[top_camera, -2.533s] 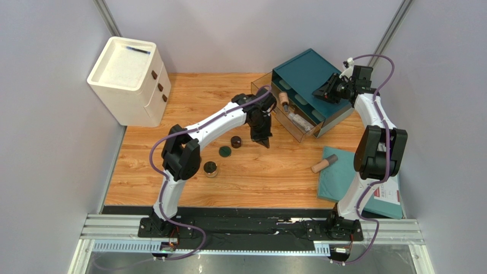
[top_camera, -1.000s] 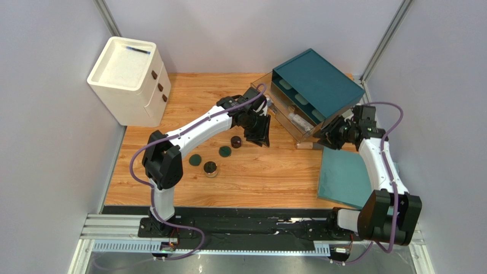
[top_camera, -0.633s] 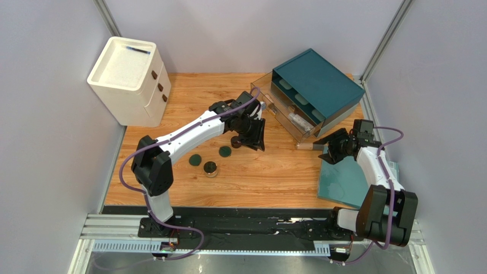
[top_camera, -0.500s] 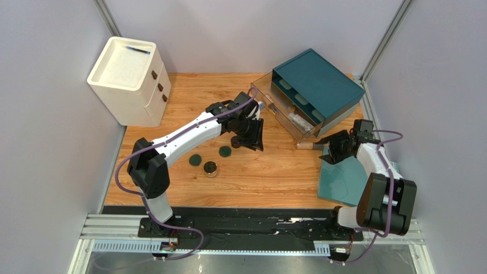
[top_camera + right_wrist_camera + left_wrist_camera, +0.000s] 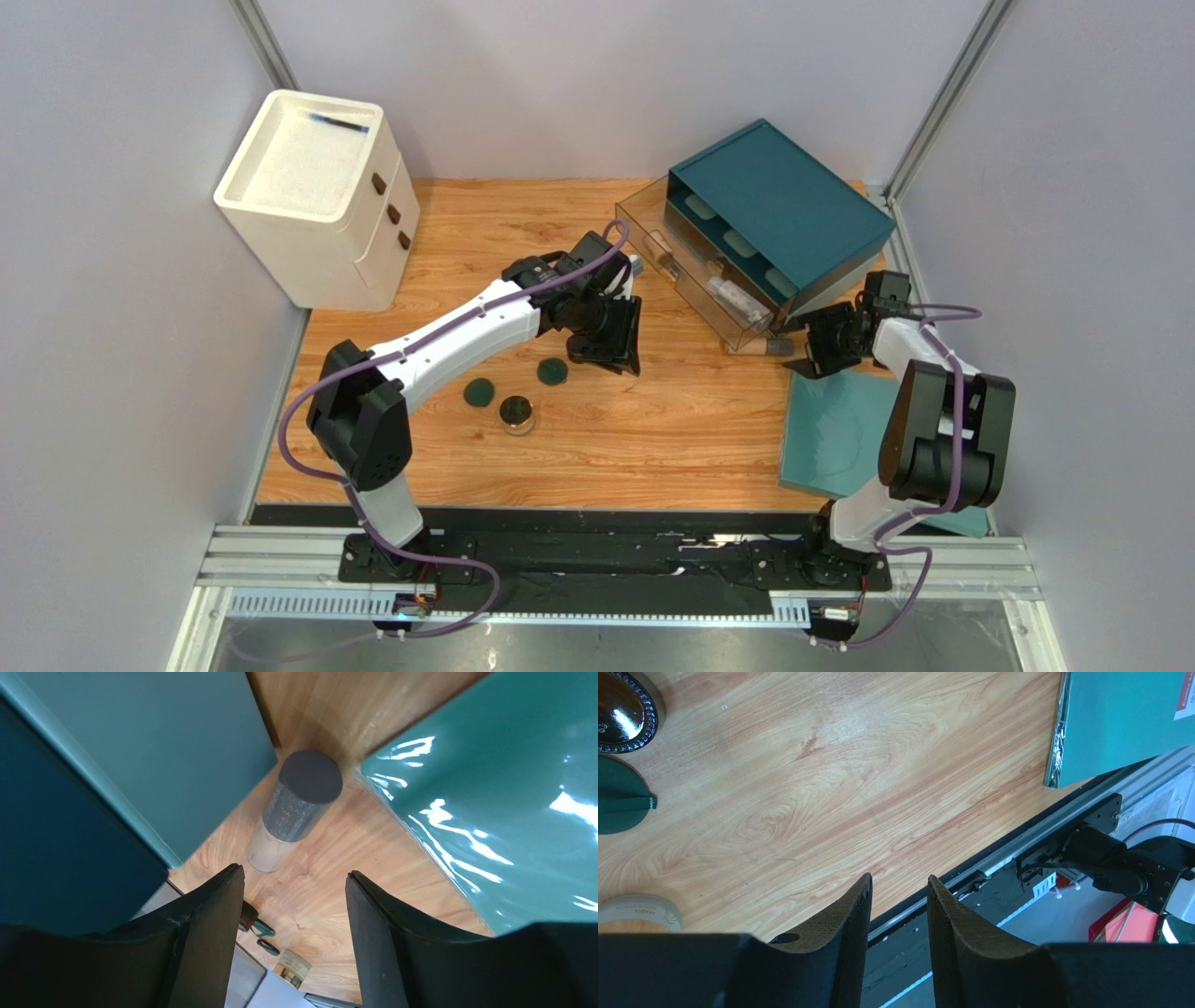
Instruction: Organize the makeup
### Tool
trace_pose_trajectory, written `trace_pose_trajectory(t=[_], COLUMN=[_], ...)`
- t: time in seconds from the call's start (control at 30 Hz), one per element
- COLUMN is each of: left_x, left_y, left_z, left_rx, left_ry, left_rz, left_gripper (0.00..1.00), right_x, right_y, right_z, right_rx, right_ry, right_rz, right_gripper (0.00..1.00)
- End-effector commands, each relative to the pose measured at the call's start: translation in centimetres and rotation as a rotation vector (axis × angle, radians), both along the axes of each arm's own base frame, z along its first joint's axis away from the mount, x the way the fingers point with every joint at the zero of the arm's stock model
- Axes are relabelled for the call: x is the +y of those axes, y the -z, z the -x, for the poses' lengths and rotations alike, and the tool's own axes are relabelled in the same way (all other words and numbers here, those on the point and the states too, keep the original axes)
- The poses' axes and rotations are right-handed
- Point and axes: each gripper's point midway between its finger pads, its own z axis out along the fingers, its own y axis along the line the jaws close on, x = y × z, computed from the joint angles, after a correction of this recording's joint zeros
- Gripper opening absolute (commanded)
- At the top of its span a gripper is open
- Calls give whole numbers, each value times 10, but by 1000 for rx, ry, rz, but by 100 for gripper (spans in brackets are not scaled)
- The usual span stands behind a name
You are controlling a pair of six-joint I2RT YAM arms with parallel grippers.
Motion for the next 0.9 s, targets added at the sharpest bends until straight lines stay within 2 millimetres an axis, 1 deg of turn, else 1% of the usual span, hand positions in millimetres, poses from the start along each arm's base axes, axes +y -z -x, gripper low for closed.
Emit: trace_pose_trajectory(t=[0.0,0.13,0.23,0.47,0.63,0.67,0.73,0.8,0.83,0.87], left_x=[1,0,3,5,8,10,14,18,18,20], left_y=[-18,-20,-16,-16,-15,-14,-16,-19,-19,-19], left_z=[-1,-3,-5,-4,-1,-1,-2,-4,-4,-5], left_rx=[-54,-57,-52,-47,-42,-41,-54,-74,-79,-81], left_ry=[21,33,36,35,38,31,21,8,6,0], left_rz=[33,30,21,24,17,10,0,-6,-7,-7], left_gripper=[40,40,40,40,40,40,40,40,40,40], right_x=[-4,-2,-3,-4,6,8,13,15,17,18], right_y=[-3,11,19,37,51,57,59,63,65,64], right_z=[-21,-16,-12,-12,-10,-7,-6,-2,1,3], right_rx=[-27,28,49,75,106,118,116,120,123,119], right_ry=[22,6,4,11,-22,-37,-53,-68,-77,-86], right_rz=[-11,1,22,46,24,20,-3,-6,-11,-12], right_gripper=[59,58,57,57,54,50,46,38,31,21])
